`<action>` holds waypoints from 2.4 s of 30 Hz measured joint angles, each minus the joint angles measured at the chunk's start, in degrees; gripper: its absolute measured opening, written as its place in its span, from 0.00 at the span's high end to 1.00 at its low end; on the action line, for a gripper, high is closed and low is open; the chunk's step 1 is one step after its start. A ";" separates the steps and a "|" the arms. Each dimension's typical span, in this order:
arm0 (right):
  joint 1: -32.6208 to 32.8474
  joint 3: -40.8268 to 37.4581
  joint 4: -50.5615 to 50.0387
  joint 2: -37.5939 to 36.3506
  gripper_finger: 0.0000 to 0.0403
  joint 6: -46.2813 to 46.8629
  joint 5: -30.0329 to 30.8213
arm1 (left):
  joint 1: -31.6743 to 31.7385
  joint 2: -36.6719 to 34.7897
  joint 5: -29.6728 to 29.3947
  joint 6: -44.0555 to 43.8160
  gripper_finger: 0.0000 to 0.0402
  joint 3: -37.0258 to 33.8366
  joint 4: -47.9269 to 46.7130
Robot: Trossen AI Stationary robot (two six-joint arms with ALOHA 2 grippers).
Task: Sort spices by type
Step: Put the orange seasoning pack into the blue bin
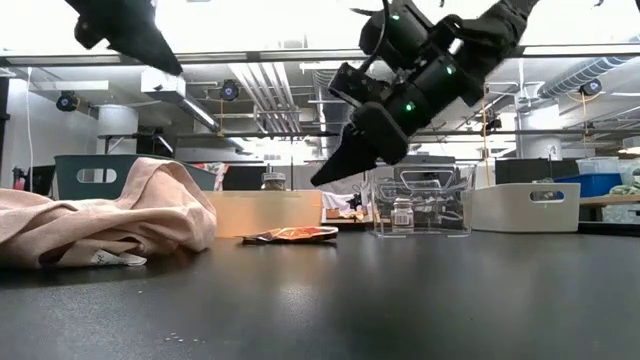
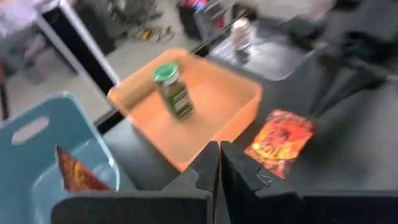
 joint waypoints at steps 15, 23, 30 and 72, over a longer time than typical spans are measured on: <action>0.15 3.31 13.84 15.55 0.97 7.16 11.90 | -8.85 0.87 -9.39 -0.88 1.00 -0.44 0.42; 3.49 4.75 1.58 12.70 0.97 14.19 12.39 | -8.85 2.36 -9.36 -0.89 1.00 -0.57 1.43; 8.10 4.52 -11.78 6.41 0.97 25.66 11.40 | -8.98 6.58 -6.80 -0.28 1.00 -0.57 7.25; 17.14 6.63 -35.92 -1.00 0.97 24.36 17.92 | -8.81 13.29 8.25 10.98 1.00 -0.41 30.07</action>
